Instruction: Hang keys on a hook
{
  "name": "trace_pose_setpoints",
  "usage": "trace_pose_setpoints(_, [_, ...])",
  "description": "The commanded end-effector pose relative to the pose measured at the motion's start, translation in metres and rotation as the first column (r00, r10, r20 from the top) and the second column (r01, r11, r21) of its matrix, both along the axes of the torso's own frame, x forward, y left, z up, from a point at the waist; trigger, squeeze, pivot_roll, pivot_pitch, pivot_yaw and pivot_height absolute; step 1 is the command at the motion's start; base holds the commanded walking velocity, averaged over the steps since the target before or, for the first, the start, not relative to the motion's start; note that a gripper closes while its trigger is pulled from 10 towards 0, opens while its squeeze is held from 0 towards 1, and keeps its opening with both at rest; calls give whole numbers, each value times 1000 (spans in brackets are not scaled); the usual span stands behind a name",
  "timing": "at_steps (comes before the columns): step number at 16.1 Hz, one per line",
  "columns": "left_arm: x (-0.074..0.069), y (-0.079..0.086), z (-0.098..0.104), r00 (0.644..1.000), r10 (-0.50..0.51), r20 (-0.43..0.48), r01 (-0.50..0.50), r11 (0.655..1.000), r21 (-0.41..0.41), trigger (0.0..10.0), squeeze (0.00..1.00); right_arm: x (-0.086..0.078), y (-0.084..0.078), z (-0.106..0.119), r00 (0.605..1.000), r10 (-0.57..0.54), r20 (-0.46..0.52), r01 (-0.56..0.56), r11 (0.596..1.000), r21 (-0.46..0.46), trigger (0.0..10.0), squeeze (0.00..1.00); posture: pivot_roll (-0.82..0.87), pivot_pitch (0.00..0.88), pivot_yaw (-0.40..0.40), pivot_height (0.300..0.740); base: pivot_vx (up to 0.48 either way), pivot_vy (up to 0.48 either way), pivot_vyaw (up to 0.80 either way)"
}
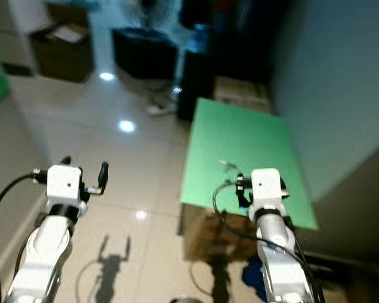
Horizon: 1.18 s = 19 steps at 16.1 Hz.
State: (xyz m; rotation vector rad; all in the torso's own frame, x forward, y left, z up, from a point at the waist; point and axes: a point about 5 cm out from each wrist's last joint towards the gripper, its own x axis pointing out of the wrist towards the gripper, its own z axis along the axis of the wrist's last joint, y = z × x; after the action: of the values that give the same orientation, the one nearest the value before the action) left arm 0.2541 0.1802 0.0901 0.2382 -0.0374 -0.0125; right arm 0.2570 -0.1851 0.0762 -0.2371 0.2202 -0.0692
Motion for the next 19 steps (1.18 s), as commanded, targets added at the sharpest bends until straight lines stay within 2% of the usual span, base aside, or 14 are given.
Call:
trace_pose_setpoints(1, [-1,-8,8,999,-40,37,39,999,18,10000,0,2,-2,0,1000,1,5,-1,1000,6,10000,0,4,1,-161,740,0,0,-800])
trace_pose_setpoints(3, [0,-13,17,994,-75,79,73,997,29,10000,0,1,-4,-2,999,-32,14,32,999,32,10000,0,9,15,-138,740,0,0,-800])
trace_pose_setpoints(6, [10,-17,24,987,-140,81,137,990,40,10000,0,-7,-7,-4,996,-91,26,89,995,45,10000,0,-24,15,-63,740,265,0,-800])
trace_pose_setpoints(8, [14,-20,25,984,-160,73,157,987,41,10000,0,-10,-11,-4,992,-125,33,123,991,49,10000,0,-37,12,-40,740,285,0,-713])
trace_pose_setpoints(10, [20,-24,26,979,-189,69,187,981,44,10000,0,-12,-16,-4,985,-167,37,165,984,61,10000,0,-63,8,-5,740,287,0,0])
trace_pose_setpoints(12, [25,-26,27,976,-208,67,205,978,42,10000,0,-11,-16,-1,986,-157,55,154,987,56,10000,0,-83,4,19,740,285,0,0])
trace_pose_setpoints(14, [29,-29,27,972,-226,66,224,974,42,10000,0,-10,-12,3,992,-101,77,96,993,64,10000,0,-92,1,24,740,283,0,0])
trace_pose_setpoints(19, [29,-30,24,970,-237,61,236,971,34,10000,0,-11,-11,2,995,-74,66,71,997,37,10000,0,-96,0,21,740,285,0,0])
